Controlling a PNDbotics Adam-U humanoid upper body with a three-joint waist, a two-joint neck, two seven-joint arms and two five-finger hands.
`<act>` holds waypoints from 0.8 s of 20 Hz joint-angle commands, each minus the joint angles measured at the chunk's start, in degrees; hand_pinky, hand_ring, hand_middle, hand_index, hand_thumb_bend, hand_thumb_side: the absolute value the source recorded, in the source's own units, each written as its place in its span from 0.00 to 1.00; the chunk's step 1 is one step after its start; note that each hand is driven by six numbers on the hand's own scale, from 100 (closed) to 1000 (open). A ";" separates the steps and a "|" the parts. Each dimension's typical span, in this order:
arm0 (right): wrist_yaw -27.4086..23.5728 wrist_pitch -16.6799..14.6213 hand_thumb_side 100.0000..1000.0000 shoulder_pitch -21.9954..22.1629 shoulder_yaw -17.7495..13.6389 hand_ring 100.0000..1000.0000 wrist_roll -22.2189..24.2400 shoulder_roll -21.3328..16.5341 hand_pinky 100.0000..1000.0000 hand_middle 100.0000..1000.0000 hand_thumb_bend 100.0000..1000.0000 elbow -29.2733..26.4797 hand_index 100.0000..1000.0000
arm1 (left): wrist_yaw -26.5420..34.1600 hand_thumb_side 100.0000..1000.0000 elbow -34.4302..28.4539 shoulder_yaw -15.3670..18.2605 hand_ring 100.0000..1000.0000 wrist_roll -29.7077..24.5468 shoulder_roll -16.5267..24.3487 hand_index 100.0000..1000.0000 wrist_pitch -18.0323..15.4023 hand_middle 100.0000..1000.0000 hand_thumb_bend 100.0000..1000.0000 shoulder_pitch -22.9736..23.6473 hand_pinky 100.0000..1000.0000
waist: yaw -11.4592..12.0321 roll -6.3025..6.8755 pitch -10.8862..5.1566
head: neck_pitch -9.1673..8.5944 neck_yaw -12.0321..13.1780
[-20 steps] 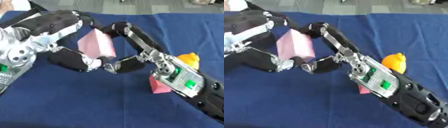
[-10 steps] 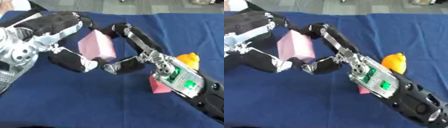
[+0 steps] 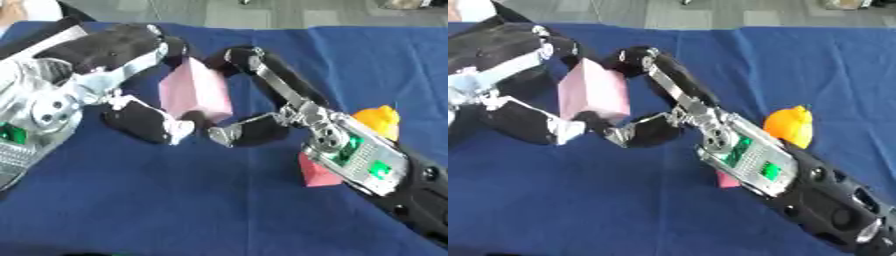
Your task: Pick up the objects with one hand, pass them to the other hand, and then place them into the box on the other side of the table.
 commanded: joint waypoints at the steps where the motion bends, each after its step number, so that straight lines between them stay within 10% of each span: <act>1: 0.65 -0.41 0.00 -0.73 -0.40 0.68 0.10 -0.96 0.75 0.41 0.45 -1.22 0.54 | 1.06 0.09 -0.76 0.96 0.69 -7.26 0.71 0.41 10.03 0.44 0.00 -0.94 0.80 | 0.07 0.41 -0.10 | 0.33 0.16; 7: 3.14 -0.69 0.05 -0.60 -0.46 0.76 0.21 -1.35 0.78 0.52 0.63 -1.22 0.66 | 0.64 0.06 -1.37 1.16 0.65 -5.81 1.01 0.35 9.24 0.40 0.00 -1.19 0.76 | -0.06 0.42 -0.17 | 0.33 0.14; 16: 8.78 1.01 0.25 -0.21 -1.04 0.83 1.59 -1.83 0.80 0.63 0.63 -1.22 0.76 | -3.91 0.06 -1.61 2.43 0.64 -7.39 3.07 0.33 5.86 0.36 0.09 -0.53 0.74 | -0.31 0.64 -0.48 | 0.33 0.12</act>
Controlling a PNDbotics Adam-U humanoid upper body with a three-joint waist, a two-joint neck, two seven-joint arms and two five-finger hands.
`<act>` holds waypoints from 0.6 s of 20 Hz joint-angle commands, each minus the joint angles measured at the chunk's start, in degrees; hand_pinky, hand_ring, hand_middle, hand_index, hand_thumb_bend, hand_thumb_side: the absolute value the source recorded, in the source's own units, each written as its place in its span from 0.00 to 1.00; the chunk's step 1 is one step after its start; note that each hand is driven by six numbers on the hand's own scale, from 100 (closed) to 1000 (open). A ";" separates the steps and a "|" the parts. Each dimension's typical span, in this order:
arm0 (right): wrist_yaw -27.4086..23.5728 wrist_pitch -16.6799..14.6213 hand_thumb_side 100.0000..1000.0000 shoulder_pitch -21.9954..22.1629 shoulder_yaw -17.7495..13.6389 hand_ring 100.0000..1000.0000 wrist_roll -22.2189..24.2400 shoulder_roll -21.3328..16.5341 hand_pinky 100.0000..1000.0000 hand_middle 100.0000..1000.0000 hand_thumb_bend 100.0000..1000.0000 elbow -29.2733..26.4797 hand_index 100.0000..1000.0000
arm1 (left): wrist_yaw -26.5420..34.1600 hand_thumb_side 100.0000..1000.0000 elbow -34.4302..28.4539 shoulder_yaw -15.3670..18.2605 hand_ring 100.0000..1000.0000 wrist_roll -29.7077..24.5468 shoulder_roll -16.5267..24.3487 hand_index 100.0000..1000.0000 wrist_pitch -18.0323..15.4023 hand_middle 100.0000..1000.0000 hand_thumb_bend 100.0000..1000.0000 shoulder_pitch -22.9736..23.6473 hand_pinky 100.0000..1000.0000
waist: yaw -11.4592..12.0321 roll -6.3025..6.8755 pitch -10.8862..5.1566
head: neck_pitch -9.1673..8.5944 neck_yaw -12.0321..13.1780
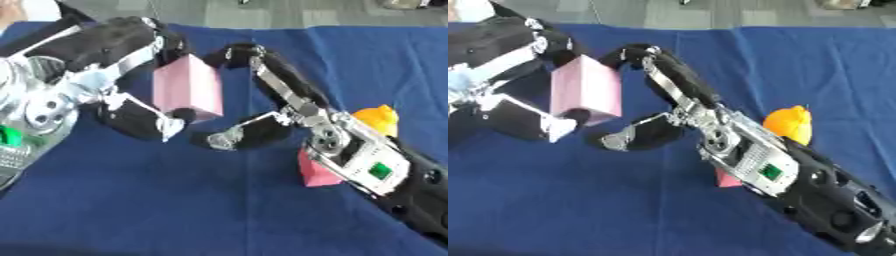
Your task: Pick up the objects with one hand, pass them to the other hand, and then place them into the box on the other side of the table.
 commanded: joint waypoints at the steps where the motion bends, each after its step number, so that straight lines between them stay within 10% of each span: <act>1: 1.26 0.61 0.25 -0.47 -0.76 0.83 -0.09 -1.42 0.80 0.63 0.63 -1.09 0.77 | -1.82 0.07 -0.40 1.88 0.64 -7.34 2.34 0.33 5.80 0.36 0.10 -0.38 0.73 | -0.07 0.66 -0.50 | 0.33 0.11; 12: 1.37 1.65 0.24 0.04 -0.62 0.84 -0.57 -2.01 0.80 0.64 0.60 -1.09 0.77 | -2.65 0.04 -0.81 8.37 0.62 -4.45 9.54 0.33 5.05 0.36 0.08 3.77 0.73 | -0.33 0.80 -0.54 | 0.33 1.49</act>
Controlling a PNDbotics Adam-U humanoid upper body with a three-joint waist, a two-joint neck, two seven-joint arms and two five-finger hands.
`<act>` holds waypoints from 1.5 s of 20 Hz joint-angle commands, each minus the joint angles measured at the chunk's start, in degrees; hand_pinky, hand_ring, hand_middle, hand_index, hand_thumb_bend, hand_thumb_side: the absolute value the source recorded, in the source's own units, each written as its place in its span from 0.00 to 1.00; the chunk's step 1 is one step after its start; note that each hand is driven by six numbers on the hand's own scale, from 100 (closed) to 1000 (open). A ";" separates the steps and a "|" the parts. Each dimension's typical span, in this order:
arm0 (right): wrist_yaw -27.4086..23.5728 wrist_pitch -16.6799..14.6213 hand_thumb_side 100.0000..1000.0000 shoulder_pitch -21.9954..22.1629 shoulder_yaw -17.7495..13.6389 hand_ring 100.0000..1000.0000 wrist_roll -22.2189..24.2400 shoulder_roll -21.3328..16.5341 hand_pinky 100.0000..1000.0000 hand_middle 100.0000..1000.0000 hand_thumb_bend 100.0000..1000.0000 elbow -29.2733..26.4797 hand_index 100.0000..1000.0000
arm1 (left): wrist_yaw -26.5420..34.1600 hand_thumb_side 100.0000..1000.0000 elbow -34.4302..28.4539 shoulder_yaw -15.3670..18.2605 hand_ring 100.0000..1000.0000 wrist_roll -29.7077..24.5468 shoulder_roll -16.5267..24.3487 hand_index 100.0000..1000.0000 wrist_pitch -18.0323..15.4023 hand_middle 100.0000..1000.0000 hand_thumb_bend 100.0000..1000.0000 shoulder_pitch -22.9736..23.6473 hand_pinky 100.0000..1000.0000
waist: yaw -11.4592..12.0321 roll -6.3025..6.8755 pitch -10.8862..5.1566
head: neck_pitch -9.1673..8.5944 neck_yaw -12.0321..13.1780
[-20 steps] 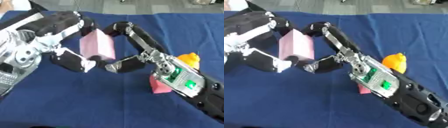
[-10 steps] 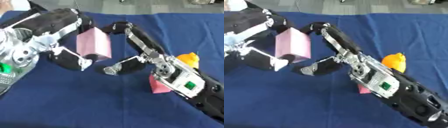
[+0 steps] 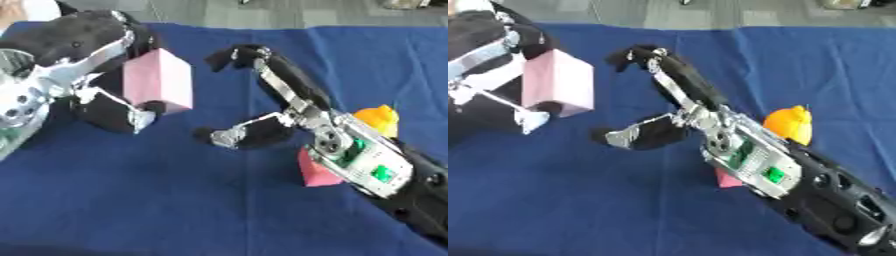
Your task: Pick up the objects with one hand, pass them to the other hand, and then place them into the box on the other side of the table.
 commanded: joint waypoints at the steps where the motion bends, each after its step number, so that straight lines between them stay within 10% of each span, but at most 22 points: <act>1: 0.28 -0.18 0.23 -0.41 -0.66 0.84 0.23 -1.43 0.80 0.64 0.59 -1.08 0.77 | 0.37 0.04 -0.74 4.76 0.62 -2.60 4.84 0.33 6.25 0.36 0.07 0.80 0.73 | -0.10 0.74 -0.51 | 0.33 1.05; 13: -2.01 -4.10 0.16 0.21 -2.57 0.83 -1.02 -2.22 0.80 0.63 0.59 -1.08 0.76 | 4.47 0.01 11.15 13.18 0.58 10.62 11.85 0.33 7.15 0.38 0.02 5.79 0.74 | -1.59 -0.22 -0.47 | 0.33 7.42; 30: -3.00 -7.54 0.15 -0.06 -3.72 0.82 -2.22 -2.09 0.80 0.62 0.58 -1.08 0.75 | 7.58 0.05 38.62 15.29 0.52 23.99 4.81 0.34 -2.84 0.43 0.00 1.41 0.76 | -4.45 -1.88 1.43 | -2.11 14.34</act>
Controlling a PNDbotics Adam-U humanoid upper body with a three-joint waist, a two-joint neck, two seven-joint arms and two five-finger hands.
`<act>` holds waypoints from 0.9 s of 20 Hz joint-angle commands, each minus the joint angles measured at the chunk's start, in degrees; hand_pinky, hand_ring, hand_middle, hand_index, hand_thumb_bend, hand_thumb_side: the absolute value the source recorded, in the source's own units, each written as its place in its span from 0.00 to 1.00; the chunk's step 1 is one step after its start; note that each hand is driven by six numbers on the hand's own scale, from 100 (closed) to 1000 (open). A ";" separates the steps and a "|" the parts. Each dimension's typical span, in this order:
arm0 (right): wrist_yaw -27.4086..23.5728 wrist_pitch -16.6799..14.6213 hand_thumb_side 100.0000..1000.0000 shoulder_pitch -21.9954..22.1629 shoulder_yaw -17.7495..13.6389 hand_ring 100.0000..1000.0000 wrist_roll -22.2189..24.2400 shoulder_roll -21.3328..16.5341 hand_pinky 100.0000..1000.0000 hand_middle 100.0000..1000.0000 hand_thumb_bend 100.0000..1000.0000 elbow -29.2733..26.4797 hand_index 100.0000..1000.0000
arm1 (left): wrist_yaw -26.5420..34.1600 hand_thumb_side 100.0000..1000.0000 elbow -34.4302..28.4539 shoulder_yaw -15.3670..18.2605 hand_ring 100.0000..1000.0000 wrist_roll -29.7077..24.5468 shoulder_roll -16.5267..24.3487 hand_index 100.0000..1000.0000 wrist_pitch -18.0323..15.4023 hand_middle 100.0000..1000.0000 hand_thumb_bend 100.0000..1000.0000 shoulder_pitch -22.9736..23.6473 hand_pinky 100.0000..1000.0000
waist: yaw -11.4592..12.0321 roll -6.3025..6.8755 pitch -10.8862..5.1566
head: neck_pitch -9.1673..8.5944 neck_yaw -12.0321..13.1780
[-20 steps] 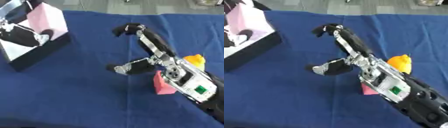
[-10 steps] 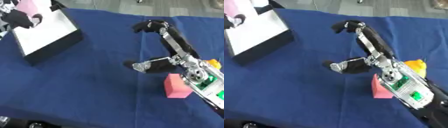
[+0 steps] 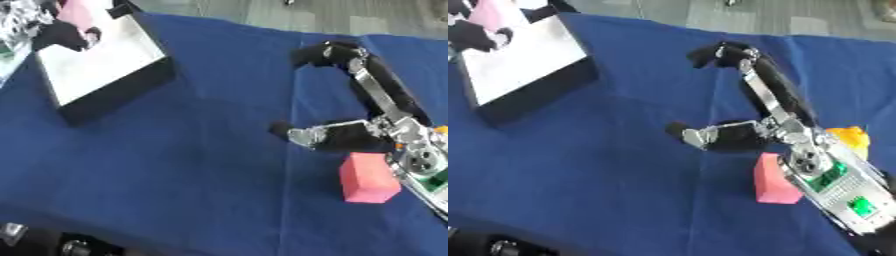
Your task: Pick up the objects with one hand, pass them to the other hand, and then place them into the box on the other side of the table.
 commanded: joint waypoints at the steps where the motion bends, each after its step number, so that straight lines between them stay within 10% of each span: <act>1: -0.20 -0.68 0.15 -0.80 -0.95 0.82 -0.38 -1.00 0.80 0.62 0.58 -1.05 0.75 | 0.19 0.05 3.95 1.36 0.52 1.42 0.08 0.34 -2.41 0.44 0.00 -1.67 0.76 | -0.24 -0.64 0.13 | -1.02 1.06; 6: -0.25 -1.14 0.15 -0.62 -1.22 0.82 -1.06 -0.97 0.80 0.61 0.58 -1.05 0.74 | -1.95 0.02 8.84 1.66 0.55 2.80 -1.11 0.43 -4.49 0.46 0.02 -2.12 0.76 | -0.89 -1.02 0.47 | -1.67 1.66; 12: -0.50 -1.35 0.15 -0.40 -1.30 0.82 -1.53 -0.95 0.80 0.61 0.58 -1.05 0.74 | -6.33 0.04 12.10 2.32 0.70 3.78 -1.99 0.81 -5.44 0.64 0.19 -2.53 0.82 | -1.18 -1.08 0.59 | -1.46 1.35; 18: -0.78 -1.75 0.15 -0.33 -1.23 0.81 -1.61 -0.95 0.80 0.61 0.58 -1.05 0.74 | -11.89 0.57 13.25 2.04 0.81 1.85 -2.25 0.89 -6.77 0.75 0.58 -2.52 0.89 | -1.39 -1.04 0.58 | -0.76 0.63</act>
